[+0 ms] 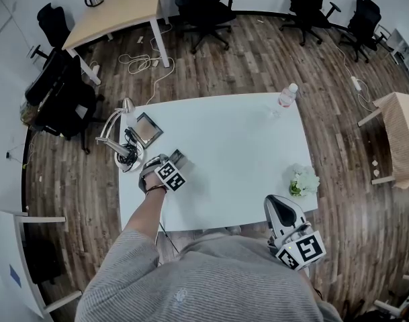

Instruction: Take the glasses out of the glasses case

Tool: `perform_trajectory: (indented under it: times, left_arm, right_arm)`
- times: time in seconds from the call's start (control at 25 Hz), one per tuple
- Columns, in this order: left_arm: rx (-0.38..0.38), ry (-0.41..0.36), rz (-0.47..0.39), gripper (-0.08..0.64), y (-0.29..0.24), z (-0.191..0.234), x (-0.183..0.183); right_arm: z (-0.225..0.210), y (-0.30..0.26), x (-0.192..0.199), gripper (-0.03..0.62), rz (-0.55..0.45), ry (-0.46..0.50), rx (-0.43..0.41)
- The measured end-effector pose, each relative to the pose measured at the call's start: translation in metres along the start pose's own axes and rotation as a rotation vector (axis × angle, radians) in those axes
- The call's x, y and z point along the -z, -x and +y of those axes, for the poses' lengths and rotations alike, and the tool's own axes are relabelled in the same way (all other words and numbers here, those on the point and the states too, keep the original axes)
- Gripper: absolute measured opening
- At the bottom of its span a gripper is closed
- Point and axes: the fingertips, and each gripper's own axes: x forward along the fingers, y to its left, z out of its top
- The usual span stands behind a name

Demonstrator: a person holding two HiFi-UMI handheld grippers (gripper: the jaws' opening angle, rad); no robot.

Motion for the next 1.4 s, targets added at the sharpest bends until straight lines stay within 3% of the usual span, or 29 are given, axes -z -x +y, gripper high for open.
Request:
perform_trajectory:
  times: [0.08,0.24,0.72,1.08,1.4]
  left_arm:
    - [-0.007,0.008,0.005,0.069,0.0,0.001,0.0]
    - [-0.011,0.043,0.017,0.043,0.002,0.005,0.002]
    - [-0.054,0.007,-0.009,0.038,0.014,0.002,0.003]
    - [-0.132,0.025,-0.077,0.038,0.04,0.007,-0.003]
    - [-0.181,0.088,-0.142,0.038,0.067,0.018,-0.01]
  right_arm:
    - [0.0,0.0,-0.001,0.017,-0.001,0.002,-0.001]
    - [-0.001,-0.002,-0.002,0.017,-0.001,0.003,0.0]
    - [0.001,-0.002,-0.003,0.017,-0.008,0.009,-0.017]
    - [0.005,0.0,-0.006,0.017,-0.024,0.022,-0.046]
    - [0.009,0.002,-0.01,0.017,-0.038,0.033,-0.082]
